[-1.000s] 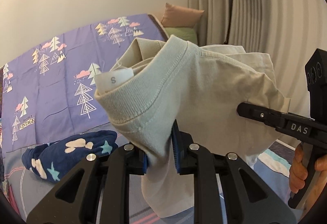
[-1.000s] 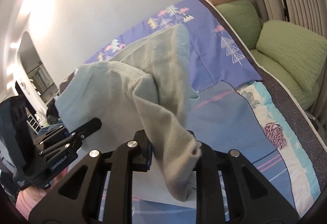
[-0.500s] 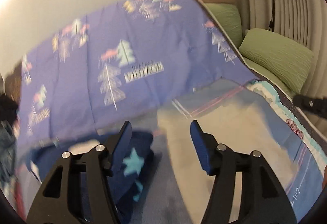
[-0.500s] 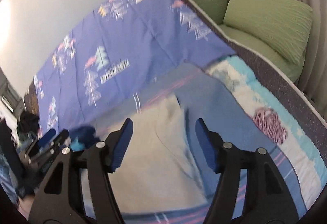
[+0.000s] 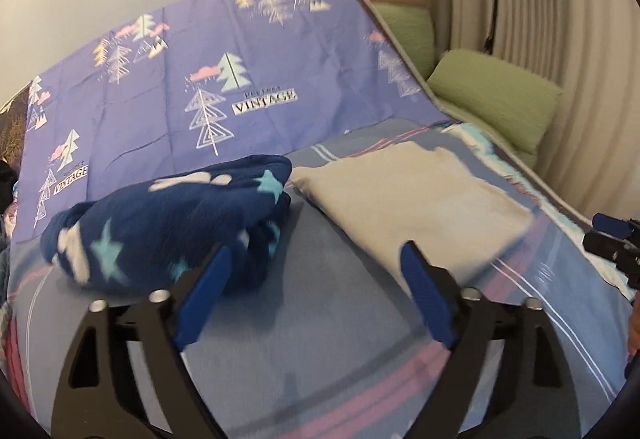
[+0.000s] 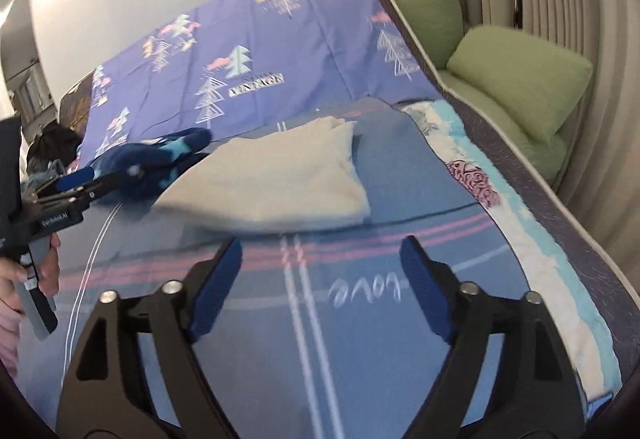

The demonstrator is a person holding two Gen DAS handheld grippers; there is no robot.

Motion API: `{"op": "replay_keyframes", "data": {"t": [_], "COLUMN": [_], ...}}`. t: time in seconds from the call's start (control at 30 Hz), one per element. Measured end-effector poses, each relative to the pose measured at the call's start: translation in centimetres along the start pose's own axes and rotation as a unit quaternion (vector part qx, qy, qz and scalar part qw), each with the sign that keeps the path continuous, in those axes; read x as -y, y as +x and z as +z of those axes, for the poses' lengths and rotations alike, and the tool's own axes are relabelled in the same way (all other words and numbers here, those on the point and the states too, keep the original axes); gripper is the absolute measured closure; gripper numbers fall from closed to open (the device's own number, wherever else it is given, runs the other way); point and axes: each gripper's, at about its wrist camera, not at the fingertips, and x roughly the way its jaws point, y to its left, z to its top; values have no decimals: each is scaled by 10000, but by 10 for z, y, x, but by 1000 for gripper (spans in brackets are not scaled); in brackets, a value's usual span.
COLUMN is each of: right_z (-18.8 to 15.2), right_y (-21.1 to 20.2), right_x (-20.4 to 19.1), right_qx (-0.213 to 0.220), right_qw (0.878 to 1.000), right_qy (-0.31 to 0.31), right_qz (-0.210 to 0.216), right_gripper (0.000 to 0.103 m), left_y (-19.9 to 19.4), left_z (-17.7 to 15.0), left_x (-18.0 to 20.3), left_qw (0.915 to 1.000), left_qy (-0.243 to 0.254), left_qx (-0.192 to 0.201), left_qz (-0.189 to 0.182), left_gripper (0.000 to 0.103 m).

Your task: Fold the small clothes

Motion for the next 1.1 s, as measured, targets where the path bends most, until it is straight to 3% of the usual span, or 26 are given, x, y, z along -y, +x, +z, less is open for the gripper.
{"op": "replay_keyframes", "data": {"t": [0.13,0.3,0.47,0.63,1.1], "right_z": [-27,-48,-63,-72,-90], "right_y": [-45,-94,-133,-175,-245], "right_x": [-31,-48,-50,-58,-87], "right_qx": [261,406,151,353,819], "right_qw": [9986,9984,9983,9967,9954], "right_qy": [-297,-17,538,638,166], "right_qz": [-361,-380,-167,-348,-461], "right_gripper": [3,2,2,2,2], "left_y": [-54,-110,-163,-208,-281], "left_z": [-29,-58,-82,-97,-119], "left_x": [10,32,50,62,73], "left_qw": [9995,9992,9986,9977,9946], "left_qy": [-108,-175,-54,90,46], "left_qx": [270,261,510,650,1003], "left_qz": [-133,-236,-139,-152,-247], "left_gripper": [1,1,1,1,1]}}
